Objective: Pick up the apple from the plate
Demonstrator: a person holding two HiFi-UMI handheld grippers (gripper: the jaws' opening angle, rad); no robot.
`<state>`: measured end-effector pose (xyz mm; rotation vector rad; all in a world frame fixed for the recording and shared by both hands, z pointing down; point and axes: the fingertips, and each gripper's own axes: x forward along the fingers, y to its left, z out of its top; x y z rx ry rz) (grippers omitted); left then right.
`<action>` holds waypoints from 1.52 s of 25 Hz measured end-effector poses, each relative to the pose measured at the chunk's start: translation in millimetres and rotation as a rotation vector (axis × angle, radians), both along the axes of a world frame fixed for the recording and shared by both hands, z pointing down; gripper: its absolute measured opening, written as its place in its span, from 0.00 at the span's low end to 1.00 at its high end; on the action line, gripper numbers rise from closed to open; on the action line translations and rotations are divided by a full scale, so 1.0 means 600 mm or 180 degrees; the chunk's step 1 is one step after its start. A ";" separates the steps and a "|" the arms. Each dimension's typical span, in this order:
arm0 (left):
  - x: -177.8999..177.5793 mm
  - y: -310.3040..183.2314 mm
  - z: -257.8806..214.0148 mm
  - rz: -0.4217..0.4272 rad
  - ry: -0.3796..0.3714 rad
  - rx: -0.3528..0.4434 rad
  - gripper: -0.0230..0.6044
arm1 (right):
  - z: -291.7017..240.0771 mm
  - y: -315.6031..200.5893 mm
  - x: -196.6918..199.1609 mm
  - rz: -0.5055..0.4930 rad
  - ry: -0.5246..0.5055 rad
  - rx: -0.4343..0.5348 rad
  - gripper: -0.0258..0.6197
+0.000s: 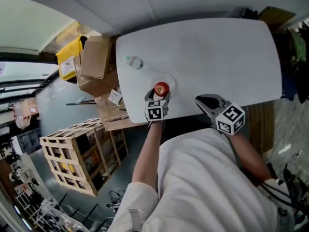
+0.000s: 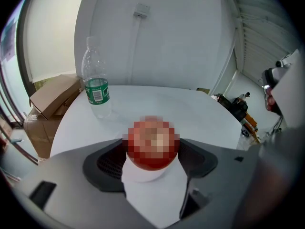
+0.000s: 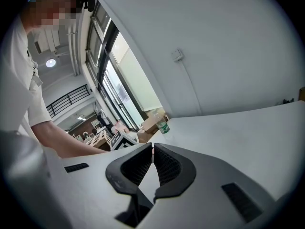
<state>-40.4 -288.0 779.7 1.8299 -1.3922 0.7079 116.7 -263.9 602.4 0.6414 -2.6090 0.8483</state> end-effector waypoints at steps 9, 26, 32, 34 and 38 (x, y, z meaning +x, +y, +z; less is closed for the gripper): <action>-0.012 0.053 -0.094 0.0177 0.0235 0.0299 0.58 | -0.026 0.050 -0.042 0.0106 0.0039 0.0157 0.10; -0.078 0.225 -0.245 0.0557 0.0612 0.0600 0.58 | -0.057 0.194 -0.090 0.0564 0.0173 0.0392 0.10; -0.080 0.253 -0.282 0.0624 0.0730 0.0757 0.58 | -0.063 0.234 -0.071 0.0695 0.0199 0.0404 0.10; -0.079 0.262 -0.290 0.0624 0.0765 0.0796 0.58 | -0.066 0.241 -0.069 0.0714 0.0180 0.0421 0.10; -0.072 0.273 -0.306 0.0613 0.0827 0.0868 0.58 | -0.078 0.238 -0.061 0.0769 0.0157 0.0533 0.10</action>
